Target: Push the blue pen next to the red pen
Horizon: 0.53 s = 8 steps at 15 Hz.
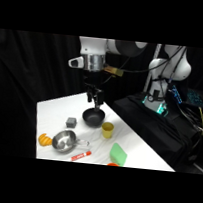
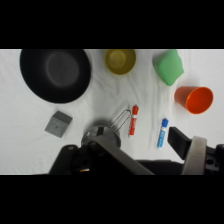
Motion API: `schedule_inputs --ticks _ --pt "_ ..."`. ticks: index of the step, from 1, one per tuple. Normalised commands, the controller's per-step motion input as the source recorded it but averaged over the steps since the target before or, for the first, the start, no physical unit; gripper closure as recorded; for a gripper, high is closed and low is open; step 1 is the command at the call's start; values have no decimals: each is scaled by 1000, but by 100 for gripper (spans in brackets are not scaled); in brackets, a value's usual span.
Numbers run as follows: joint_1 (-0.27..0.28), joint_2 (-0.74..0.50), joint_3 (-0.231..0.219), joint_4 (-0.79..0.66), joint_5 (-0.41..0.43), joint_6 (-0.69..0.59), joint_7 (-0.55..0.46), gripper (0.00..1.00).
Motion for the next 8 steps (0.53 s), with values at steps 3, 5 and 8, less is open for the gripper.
schedule_inputs --ticks 3,5,8 --pt "-8 67 21 59 -6 9 24 0" --pt "17 194 44 192 27 29 59 0" --pt "56 295 66 320 11 40 119 0"
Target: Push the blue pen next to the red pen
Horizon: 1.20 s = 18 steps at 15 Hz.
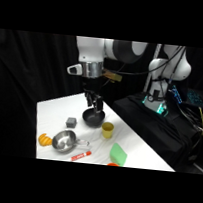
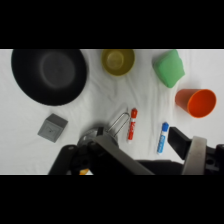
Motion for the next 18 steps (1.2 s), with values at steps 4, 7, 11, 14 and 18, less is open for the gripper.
schedule_inputs --ticks 4,7,11,14,18 --pt "95 368 71 428 -33 74 161 0" --pt "114 383 57 470 -56 101 191 0" --pt "117 404 41 490 -63 75 189 0" --pt "88 432 42 553 -17 8 129 0" --pt "70 420 47 568 8 -27 88 0"
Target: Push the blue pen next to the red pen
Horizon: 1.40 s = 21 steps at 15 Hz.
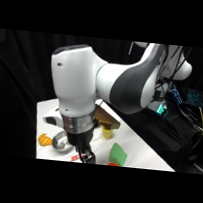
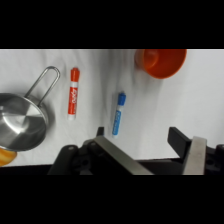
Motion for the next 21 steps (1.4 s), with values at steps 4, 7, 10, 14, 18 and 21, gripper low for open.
schedule_inputs --ticks 4,7,10,14,18,21 --pt "58 384 58 524 34 -42 54 0" --pt "47 388 47 479 36 -27 33 0" --pt "15 376 54 431 64 -34 2 0" --pt "-1 342 65 398 91 -12 -28 0" --pt "-2 302 71 391 113 -20 -44 0" --pt "24 256 64 374 116 -26 -41 0"
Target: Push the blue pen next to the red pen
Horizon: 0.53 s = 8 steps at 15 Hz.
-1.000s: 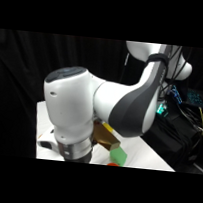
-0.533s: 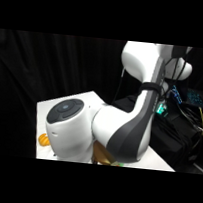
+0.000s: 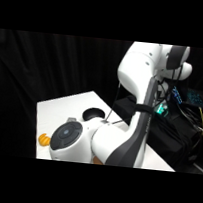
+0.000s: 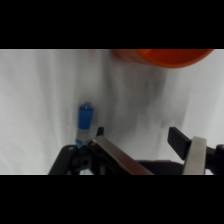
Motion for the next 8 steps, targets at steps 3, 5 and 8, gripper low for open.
schedule_inputs --ticks 3,5,8 --pt "20 192 37 325 110 -7 -40 0" --pt "-16 90 11 209 103 41 -45 0" --pt "-59 14 -13 104 100 83 -59 0"
